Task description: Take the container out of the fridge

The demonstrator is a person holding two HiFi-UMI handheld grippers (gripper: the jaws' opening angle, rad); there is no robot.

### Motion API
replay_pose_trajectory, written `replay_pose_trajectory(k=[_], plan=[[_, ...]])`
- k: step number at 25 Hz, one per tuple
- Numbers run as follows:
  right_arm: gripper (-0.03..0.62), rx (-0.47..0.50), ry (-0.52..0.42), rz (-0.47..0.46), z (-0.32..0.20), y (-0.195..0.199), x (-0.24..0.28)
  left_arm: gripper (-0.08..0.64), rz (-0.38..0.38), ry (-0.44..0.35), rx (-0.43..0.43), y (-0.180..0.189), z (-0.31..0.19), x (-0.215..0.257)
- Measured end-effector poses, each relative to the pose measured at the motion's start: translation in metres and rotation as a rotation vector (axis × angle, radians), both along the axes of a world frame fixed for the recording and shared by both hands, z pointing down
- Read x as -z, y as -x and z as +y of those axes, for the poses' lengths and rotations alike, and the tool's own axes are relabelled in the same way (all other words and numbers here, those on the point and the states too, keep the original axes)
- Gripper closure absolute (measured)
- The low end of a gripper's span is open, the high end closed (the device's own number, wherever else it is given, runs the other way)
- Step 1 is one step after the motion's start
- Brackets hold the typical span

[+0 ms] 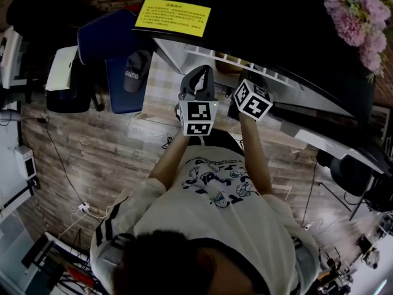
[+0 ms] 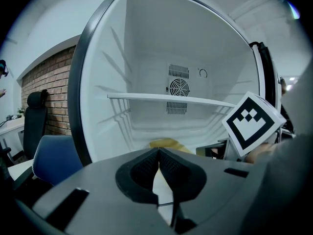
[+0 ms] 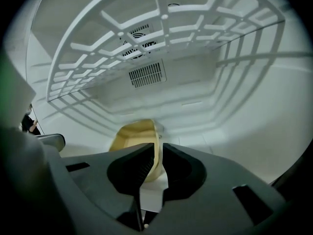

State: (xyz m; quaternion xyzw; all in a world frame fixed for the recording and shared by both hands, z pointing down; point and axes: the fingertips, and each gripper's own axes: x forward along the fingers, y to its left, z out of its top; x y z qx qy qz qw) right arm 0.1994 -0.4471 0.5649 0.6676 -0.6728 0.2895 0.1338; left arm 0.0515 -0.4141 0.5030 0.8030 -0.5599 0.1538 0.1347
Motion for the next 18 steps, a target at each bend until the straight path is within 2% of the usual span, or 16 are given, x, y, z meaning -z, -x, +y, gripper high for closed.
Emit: replay_pose_trajectory(k=[2,3,4,5,18], plan=[[0.544,0.002,0.006,-0.016,-0.002,0.002,-0.001,0.541,-0.002,0.001,0.003,0.0,0.0,0.0],[0.525,0.005,0.011,-0.03,-0.003,0.003,-0.002,0.541,-0.002,0.001,0.005,0.001,0.0,0.0],[0.471,0.006,0.019,-0.041,-0.003,0.004,-0.004,0.541,-0.003,0.002,0.007,0.001,0.001,0.0],[0.457,0.003,0.031,-0.047,-0.003,0.003,-0.006,0.541,-0.004,0.003,0.008,0.002,0.001,-0.001],[0.473,-0.042,0.097,-0.085,-0.008,0.001,-0.028,0.541,-0.011,0.026,0.04,0.014,0.005,-0.008]])
